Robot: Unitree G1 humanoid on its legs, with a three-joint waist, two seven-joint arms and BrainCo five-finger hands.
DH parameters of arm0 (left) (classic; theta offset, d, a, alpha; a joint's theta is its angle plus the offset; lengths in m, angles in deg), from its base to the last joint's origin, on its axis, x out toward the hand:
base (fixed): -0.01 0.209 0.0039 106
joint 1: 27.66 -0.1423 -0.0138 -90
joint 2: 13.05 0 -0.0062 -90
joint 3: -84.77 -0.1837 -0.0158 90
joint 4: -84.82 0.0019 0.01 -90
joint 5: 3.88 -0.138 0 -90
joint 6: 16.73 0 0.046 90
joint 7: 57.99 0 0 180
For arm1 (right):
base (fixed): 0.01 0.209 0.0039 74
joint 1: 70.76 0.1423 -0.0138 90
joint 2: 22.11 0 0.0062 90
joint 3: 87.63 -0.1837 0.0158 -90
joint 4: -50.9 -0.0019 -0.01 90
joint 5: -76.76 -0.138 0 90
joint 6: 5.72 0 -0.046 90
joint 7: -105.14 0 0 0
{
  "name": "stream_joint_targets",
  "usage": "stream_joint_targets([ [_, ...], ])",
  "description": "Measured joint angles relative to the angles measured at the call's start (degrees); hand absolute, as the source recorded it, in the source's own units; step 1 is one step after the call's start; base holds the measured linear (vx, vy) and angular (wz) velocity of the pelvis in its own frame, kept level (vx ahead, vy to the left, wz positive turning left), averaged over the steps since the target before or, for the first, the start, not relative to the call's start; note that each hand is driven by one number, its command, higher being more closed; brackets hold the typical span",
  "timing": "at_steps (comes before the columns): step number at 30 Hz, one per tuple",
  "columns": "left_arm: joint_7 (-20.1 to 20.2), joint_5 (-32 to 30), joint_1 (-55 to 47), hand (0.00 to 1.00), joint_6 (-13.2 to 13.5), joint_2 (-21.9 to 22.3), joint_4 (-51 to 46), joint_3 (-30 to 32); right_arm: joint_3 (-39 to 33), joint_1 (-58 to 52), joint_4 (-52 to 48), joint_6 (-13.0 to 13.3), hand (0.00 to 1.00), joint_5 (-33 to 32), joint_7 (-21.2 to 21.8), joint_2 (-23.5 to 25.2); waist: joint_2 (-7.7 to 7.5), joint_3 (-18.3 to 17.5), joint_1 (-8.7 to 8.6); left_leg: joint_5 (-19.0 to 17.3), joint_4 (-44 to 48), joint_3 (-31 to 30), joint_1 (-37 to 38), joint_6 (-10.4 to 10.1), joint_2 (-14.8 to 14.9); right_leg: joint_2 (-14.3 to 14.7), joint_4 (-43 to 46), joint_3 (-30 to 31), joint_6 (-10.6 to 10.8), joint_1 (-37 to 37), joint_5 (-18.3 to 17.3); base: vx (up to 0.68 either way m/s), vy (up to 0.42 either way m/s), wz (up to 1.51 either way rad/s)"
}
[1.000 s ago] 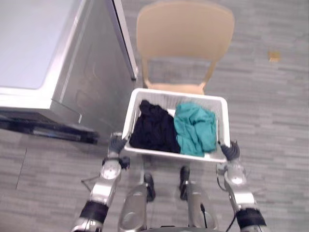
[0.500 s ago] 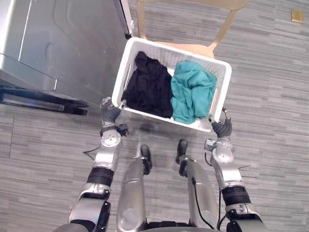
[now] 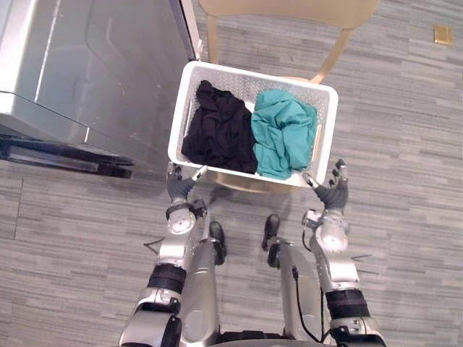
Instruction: Pick up the laundry basket with both hands and put the clothes into the washing machine.
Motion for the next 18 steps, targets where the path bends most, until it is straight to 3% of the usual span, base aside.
stream_joint_targets([
  [6, 4.2, 1.0, -12.6, 0.00, 0.6, -0.1, -4.6, 1.9, -3.5, -8.2, -2.4, 0.3, 0.00, -1.8, 4.2, -2.2, -0.12, -0.1, 0.22, 0.1, -3.4, -1.2, 6.6, -0.4, -1.2, -0.9, -0.1, -1.6, 0.2, 6.1, -2.2, 0.07, -0.035, 0.21],
  [9, 8.4, 1.2, -19.0, 0.00, 0.6, -0.5, -4.6, 1.8, -5.6, -12.8, -0.9, 0.3, 0.00, -1.8, 7.5, -2.8, -0.82, -2.5, 0.42, 0.7, -6.9, -1.4, 10.3, -1.2, -2.3, -1.4, -1.5, -2.0, 0.8, 9.2, -2.8, 0.10, -0.012, 0.11],
  [14, 16.5, 2.1, -23.8, 0.00, 0.4, -2.6, 6.1, -0.1, -4.7, -15.5, 14.5, 0.1, 0.00, -0.5, 13.8, -5.0, -0.62, -9.9, 0.13, 2.7, -14.0, -2.9, 17.5, -1.5, -3.9, -1.6, -7.0, -4.1, 1.3, 16.4, -2.9, 0.17, 0.002, 0.19],
  [18, 19.6, -0.4, -23.7, 0.00, 0.4, -4.6, 14.5, -0.3, -1.5, -14.3, 24.4, 0.0, 0.00, 3.5, 16.5, -7.3, -0.08, -13.2, 0.17, 4.5, -18.8, -4.5, 22.1, -2.0, -4.8, -1.6, -10.9, -6.2, 2.0, 21.6, -2.4, 0.12, -0.002, 0.25],
])
